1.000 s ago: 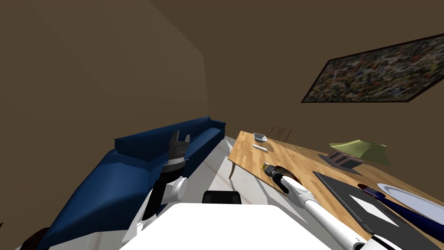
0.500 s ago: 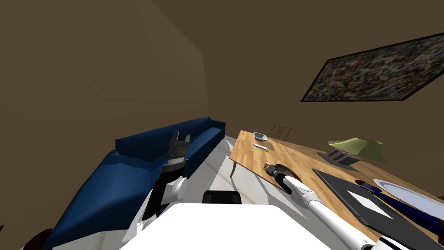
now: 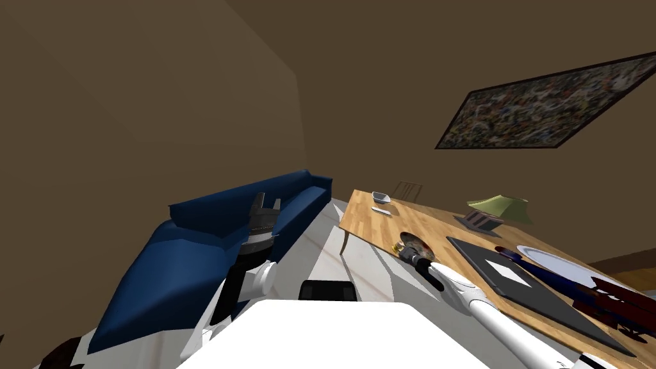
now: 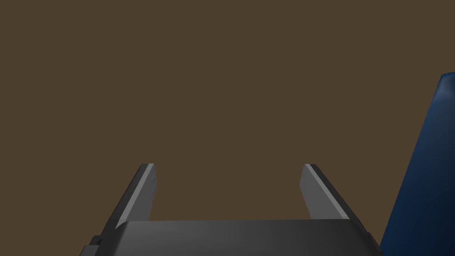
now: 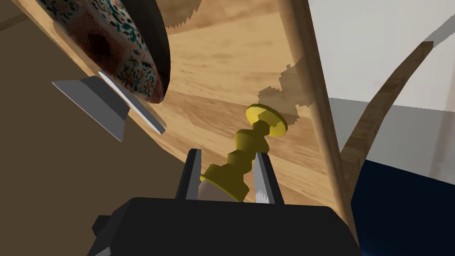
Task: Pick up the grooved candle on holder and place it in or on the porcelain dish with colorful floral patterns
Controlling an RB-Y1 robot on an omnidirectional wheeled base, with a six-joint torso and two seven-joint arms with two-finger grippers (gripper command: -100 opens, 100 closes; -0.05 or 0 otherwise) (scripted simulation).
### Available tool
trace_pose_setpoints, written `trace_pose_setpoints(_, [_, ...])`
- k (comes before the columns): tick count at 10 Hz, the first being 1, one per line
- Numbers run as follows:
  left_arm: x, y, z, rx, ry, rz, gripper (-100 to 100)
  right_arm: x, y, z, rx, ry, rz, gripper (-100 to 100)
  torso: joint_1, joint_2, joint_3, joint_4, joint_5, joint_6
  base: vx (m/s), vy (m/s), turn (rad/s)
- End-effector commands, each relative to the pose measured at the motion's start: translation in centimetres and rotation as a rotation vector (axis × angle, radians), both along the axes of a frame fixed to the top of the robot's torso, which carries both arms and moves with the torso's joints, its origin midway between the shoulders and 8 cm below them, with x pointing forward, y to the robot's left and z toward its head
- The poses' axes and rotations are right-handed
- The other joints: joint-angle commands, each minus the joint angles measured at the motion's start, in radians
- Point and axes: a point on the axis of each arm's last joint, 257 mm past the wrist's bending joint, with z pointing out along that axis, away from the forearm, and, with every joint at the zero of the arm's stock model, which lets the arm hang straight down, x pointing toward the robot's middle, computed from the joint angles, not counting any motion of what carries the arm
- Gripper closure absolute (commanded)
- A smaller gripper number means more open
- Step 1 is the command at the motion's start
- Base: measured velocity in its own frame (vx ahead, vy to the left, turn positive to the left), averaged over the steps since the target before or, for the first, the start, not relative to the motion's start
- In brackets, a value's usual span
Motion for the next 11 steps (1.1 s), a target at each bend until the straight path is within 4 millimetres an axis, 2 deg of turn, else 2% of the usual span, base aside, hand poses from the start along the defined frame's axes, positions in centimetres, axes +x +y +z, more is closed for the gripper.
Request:
trace_pose_setpoints(1, [0.0,0.0,0.0,0.000,0.000,0.000,0,-0.8,-0.9,0.4,0.020,0.006,-0.008,100,0.000,0.000,0.000,0.000,0.000,0.000,-0.163,0.084,-0.071])
trace_pose_setpoints(5, [0.0,0.0,0.0,0.000,0.000,0.000,0,-2.1,-3.4,1.7,0.054,0.014,-0.032,100,-0.003,-0.002,-0.001,0.000,0.000,0.000,-0.140,0.042,-0.059])
trace_pose_setpoints(7, [0.0,0.0,0.0,0.000,0.000,0.000,0,-2.2,-4.3,2.5,0.052,0.015,-0.035,100,-0.005,-0.003,-0.001,0.000,-0.001,0.000,-0.082,0.004,-0.049])
trace_pose_setpoints(8, [0.0,0.0,0.0,0.000,0.000,0.000,0,-2.0,-4.9,3.4,0.040,0.013,-0.026,100,-0.006,-0.007,-0.003,0.000,0.000,-0.001,0.002,-0.063,0.007])
trace_pose_setpoints(11, [0.0,0.0,0.0,0.001,0.000,0.000,0,-1.0,-5.9,5.8,0.004,0.001,0.010,100,-0.014,-0.022,-0.011,-0.002,-0.001,-0.004,0.116,-0.148,0.038])
